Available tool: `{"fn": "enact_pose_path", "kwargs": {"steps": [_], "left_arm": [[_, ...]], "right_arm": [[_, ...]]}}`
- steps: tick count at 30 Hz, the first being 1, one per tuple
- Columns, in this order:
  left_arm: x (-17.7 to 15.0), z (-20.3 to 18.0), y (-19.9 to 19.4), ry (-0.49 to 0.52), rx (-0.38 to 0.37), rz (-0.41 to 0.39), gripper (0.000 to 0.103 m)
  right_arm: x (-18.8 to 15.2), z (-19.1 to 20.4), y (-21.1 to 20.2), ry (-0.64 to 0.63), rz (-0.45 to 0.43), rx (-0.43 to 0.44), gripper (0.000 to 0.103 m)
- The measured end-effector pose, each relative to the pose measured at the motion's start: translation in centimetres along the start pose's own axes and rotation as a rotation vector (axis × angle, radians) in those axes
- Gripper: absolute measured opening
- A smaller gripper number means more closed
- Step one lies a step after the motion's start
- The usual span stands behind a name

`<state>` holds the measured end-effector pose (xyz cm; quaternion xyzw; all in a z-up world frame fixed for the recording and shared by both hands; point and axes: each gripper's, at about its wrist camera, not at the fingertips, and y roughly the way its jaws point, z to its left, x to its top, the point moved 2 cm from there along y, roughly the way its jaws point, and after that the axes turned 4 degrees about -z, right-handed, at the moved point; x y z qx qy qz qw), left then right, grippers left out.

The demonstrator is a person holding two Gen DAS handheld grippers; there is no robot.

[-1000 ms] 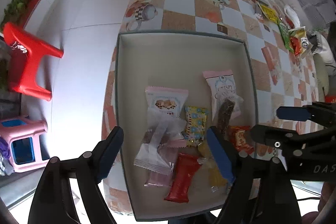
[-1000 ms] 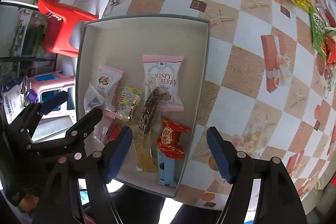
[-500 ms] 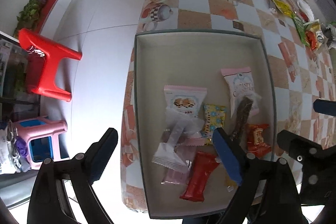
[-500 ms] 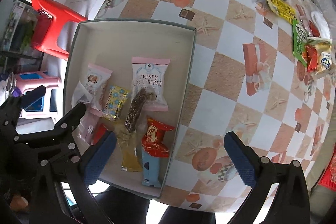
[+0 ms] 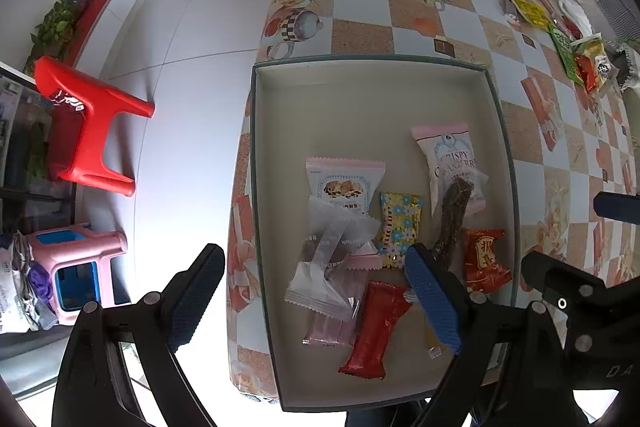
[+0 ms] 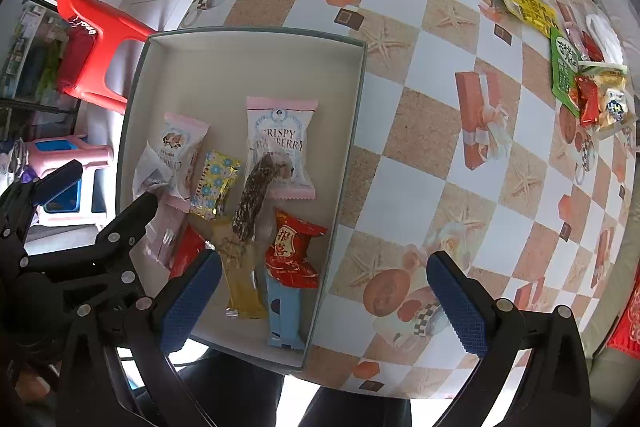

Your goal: Organize snacks

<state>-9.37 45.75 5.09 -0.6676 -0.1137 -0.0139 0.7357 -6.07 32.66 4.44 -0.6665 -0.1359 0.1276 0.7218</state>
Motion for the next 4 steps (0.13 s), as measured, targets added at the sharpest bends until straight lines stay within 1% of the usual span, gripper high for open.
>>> {"fn": "enact_pose_path", "kwargs": {"steps": [1, 4], "left_arm": [[-0.05, 0.03, -0.07, -0.002, -0.002, -0.004, 0.093], [-0.14, 0.31, -0.73, -0.011, -0.004, -0.052, 0.093]], "right_arm": [[-0.08, -0.06, -0.01, 0.005, -0.001, 0.001, 0.103], [-0.35, -0.31, -0.08, 0.017, -0.006, 0.010, 0.103]]}}
